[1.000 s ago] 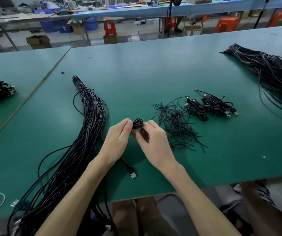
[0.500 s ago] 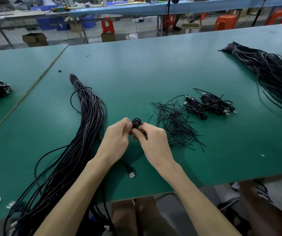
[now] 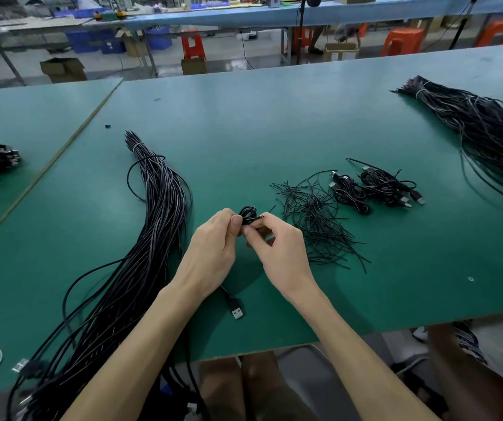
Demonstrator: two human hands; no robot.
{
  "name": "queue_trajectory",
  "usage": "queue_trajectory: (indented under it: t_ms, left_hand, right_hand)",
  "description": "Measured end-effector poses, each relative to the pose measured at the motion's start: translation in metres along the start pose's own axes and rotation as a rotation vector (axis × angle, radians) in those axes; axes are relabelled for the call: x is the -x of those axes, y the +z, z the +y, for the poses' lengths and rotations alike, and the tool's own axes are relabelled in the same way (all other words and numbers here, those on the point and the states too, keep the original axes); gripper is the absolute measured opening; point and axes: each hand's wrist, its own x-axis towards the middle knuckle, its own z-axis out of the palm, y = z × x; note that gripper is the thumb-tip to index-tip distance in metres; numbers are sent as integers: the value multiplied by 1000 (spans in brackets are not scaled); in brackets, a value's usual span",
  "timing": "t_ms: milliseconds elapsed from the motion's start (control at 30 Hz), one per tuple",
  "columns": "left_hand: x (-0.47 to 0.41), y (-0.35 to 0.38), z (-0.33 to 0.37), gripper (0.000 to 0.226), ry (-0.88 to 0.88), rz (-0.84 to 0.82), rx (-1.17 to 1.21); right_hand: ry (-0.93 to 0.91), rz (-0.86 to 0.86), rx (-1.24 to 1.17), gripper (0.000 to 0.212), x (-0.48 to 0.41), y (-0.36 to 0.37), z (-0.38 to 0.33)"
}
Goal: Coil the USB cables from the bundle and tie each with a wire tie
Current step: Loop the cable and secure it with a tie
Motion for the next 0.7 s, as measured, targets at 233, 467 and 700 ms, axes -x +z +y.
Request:
queue_trajectory:
  t_ms: [233, 467, 700]
  left_hand:
    - [-1, 3, 2, 42, -56, 43, 92]
    - [-3, 7, 4, 44, -104, 9, 126]
    - [-1, 3, 2, 26, 13, -35, 12]
  right_hand:
    - [12, -23, -122, 13, -3, -3, 2]
    - [-12, -7, -90, 16, 0, -3, 3]
    - [21, 38, -125, 19, -1, -4, 1]
